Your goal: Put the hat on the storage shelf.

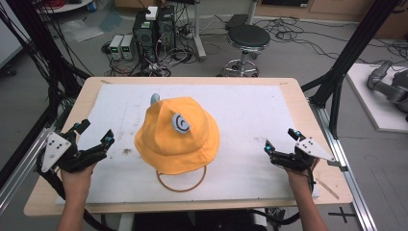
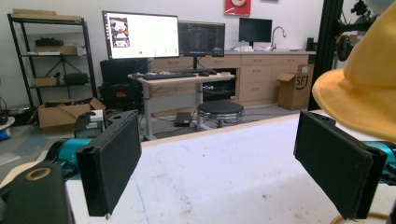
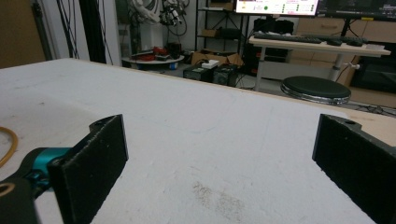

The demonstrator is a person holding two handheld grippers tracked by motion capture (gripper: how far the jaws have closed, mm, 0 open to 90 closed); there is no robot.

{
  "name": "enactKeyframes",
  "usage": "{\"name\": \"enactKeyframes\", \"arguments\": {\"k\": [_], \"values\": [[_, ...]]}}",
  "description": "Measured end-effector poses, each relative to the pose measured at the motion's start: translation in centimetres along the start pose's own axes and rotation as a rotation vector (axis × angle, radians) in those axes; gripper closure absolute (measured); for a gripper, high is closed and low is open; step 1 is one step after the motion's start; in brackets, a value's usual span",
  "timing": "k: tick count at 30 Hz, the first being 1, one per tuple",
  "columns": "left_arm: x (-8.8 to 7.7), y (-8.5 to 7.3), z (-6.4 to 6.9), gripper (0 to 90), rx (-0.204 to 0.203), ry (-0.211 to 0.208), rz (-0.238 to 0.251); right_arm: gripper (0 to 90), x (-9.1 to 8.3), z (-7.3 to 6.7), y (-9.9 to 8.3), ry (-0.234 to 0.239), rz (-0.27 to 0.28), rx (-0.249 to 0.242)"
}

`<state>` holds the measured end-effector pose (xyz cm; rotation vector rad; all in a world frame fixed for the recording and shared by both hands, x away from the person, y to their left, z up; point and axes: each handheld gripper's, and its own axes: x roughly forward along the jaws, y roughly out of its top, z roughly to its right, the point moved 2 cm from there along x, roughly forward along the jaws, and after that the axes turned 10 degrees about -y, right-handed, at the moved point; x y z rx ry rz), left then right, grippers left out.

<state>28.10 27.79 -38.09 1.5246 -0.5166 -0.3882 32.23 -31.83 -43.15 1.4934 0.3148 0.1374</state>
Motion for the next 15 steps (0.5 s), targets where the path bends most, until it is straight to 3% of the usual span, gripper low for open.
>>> {"name": "enactKeyframes", "arguments": {"k": [8, 15], "values": [[-0.2, -1.2, -0.1, 15.4, -0.008, 0.018, -0.026, 3.0, -0.1, 0.6, 0.0, -0.020, 0.012, 0.020], [0.0, -1.8, 0.0, 15.4, -0.010, 0.010, -0.054, 3.0, -0.2, 0.6, 0.0, -0.021, 0.014, 0.014]]}}
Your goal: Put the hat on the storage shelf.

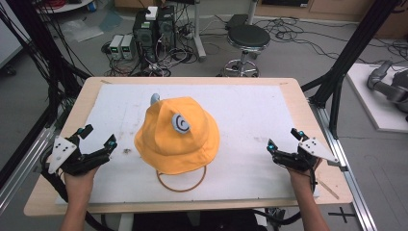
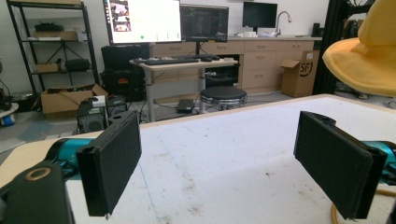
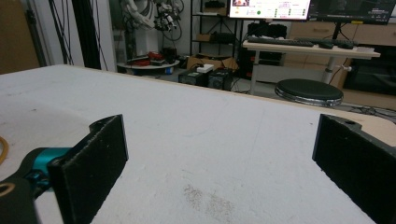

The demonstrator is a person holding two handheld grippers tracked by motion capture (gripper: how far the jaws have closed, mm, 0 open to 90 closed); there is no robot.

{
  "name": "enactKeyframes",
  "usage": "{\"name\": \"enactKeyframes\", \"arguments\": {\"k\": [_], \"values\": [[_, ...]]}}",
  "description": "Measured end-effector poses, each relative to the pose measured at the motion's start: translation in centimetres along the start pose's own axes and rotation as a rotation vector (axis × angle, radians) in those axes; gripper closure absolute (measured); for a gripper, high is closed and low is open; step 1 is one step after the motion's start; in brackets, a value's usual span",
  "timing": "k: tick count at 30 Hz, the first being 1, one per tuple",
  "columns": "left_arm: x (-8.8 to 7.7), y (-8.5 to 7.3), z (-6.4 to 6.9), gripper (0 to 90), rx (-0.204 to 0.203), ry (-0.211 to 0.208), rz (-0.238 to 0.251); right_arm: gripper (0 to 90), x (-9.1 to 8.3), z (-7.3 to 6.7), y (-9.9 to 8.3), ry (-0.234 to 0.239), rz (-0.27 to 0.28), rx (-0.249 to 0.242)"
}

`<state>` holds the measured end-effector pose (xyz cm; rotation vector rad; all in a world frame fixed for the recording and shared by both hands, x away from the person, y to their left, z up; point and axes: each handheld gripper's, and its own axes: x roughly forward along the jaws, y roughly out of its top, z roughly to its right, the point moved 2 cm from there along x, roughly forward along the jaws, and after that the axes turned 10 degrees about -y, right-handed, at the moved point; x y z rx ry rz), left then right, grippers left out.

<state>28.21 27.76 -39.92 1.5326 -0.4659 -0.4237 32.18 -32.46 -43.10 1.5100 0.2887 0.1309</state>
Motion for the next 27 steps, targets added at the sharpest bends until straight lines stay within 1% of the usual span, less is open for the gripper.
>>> {"name": "enactKeyframes", "arguments": {"k": [5, 10, 14, 18, 22, 24, 27], "values": [[0.05, -0.19, 0.16, 15.4, 0.001, -0.011, -0.008, 3.0, -0.11, -0.11, 0.05, 0.003, 0.002, 0.001], [-0.08, -0.14, 0.19, 15.3, -0.001, -0.014, 0.001, 3.0, -0.21, -0.04, 0.15, 0.002, 0.008, 0.016], [-0.12, -0.19, 0.12, 15.4, -0.004, -0.016, -0.002, 3.1, -0.20, -0.04, 0.14, 0.002, 0.006, 0.021], [-0.14, -0.21, 0.09, 15.4, -0.010, -0.014, 0.002, 3.0, -0.24, -0.02, 0.17, 0.003, 0.010, 0.025], [-0.19, -0.26, -0.01, 15.4, -0.010, -0.011, -0.005, 3.0, -0.28, 0.00, 0.17, 0.003, 0.010, 0.026], [-0.26, -0.28, -0.09, 15.4, -0.006, -0.005, -0.010, 3.0, -0.27, 0.00, 0.17, 0.002, 0.010, 0.026], [-0.28, -0.28, -0.11, 15.4, -0.009, 0.005, -0.002, 3.0, -0.30, -0.03, 0.18, 0.003, 0.011, 0.027]]}}
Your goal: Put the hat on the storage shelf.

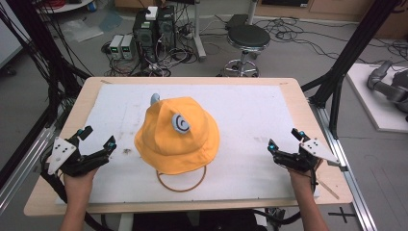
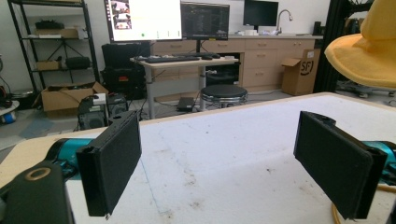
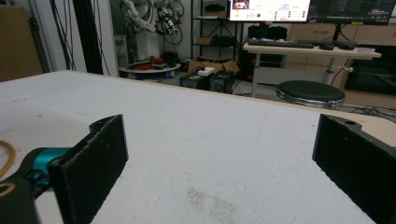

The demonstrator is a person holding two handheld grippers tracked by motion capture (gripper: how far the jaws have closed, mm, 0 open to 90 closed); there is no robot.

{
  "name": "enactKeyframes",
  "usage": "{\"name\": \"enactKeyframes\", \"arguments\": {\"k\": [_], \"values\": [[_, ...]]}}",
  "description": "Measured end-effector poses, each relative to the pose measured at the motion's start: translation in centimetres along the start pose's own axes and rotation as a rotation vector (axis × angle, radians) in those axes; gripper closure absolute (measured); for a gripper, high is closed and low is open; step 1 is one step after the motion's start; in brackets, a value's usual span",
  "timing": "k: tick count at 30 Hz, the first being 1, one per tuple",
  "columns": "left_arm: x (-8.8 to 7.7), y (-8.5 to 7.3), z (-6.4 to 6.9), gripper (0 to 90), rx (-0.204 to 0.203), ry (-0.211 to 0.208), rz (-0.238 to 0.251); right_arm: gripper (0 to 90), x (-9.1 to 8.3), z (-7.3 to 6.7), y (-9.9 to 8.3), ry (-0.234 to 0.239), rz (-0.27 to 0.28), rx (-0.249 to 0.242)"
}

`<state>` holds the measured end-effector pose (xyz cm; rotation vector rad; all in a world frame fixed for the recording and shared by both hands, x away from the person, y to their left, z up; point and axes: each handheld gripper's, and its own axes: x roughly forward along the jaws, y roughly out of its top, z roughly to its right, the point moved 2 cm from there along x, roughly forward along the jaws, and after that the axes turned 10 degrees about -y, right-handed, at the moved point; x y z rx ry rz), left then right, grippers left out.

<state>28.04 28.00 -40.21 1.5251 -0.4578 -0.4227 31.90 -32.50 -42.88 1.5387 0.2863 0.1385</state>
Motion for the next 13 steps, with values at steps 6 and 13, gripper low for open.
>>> {"name": "enactKeyframes", "arguments": {"k": [6, 13], "values": [[-0.04, 0.00, -0.01, 15.4, 0.007, 0.002, -0.007, 3.0, -0.04, -0.01, 0.02, 0.000, 0.001, -0.004], [0.04, 0.00, 0.07, 15.4, 0.010, -0.001, -0.007, 3.0, -0.03, 0.07, 0.05, -0.003, 0.009, -0.008]]}}
